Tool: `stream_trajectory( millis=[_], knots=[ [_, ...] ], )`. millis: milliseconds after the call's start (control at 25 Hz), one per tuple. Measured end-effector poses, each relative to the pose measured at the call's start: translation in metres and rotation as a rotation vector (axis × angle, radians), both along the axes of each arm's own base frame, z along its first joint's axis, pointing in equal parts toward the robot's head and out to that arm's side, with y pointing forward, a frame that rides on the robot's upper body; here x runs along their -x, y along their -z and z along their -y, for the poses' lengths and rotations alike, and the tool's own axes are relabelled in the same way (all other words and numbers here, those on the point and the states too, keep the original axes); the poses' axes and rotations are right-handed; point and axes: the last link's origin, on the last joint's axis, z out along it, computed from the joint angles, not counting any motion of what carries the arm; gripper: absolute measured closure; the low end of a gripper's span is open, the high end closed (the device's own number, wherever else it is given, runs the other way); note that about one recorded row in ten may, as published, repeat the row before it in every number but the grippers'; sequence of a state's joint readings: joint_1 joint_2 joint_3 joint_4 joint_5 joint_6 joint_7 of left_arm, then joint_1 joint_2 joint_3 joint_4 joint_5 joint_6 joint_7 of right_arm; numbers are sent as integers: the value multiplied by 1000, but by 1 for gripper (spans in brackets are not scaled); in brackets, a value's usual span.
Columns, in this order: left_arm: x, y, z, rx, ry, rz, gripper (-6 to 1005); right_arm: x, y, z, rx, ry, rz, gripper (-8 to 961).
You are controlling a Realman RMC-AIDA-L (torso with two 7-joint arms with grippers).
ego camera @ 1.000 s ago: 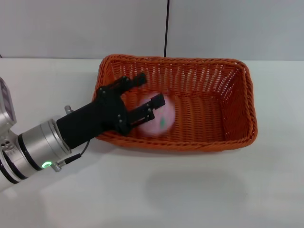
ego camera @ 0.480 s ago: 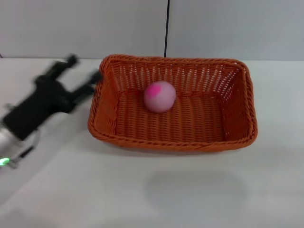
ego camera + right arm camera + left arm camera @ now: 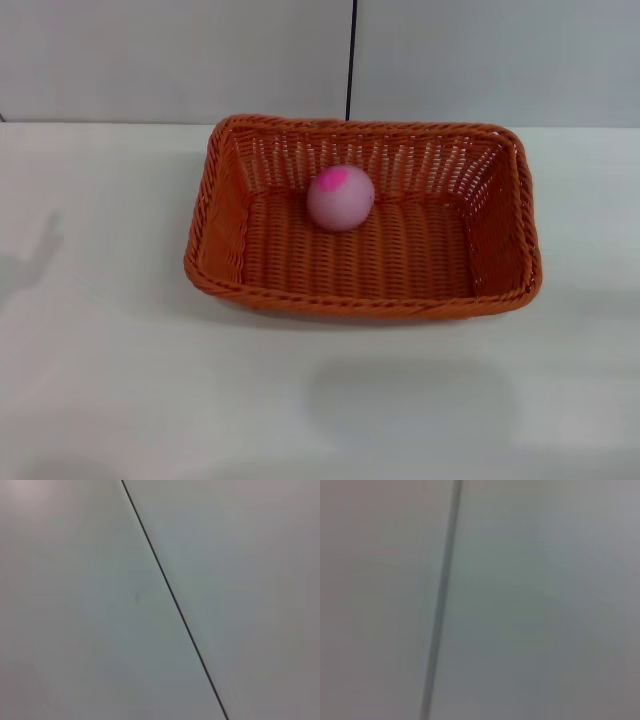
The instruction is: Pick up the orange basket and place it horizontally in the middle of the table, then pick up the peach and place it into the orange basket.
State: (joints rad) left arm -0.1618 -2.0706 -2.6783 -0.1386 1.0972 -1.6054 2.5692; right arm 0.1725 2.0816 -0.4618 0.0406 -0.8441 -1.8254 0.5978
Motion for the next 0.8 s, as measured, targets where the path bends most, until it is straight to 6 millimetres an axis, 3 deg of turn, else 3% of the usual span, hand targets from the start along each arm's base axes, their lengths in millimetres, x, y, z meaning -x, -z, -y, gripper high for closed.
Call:
stream_trajectory(
  millis=[320,800],
  knots=[
    [14,1,15,-45,-102,-17,150,-4,7,-24,58,49,-13,326],
    [17,4,18,-65,-133,-27,150,-5,6,-29,50,80,57,326]
  ],
)
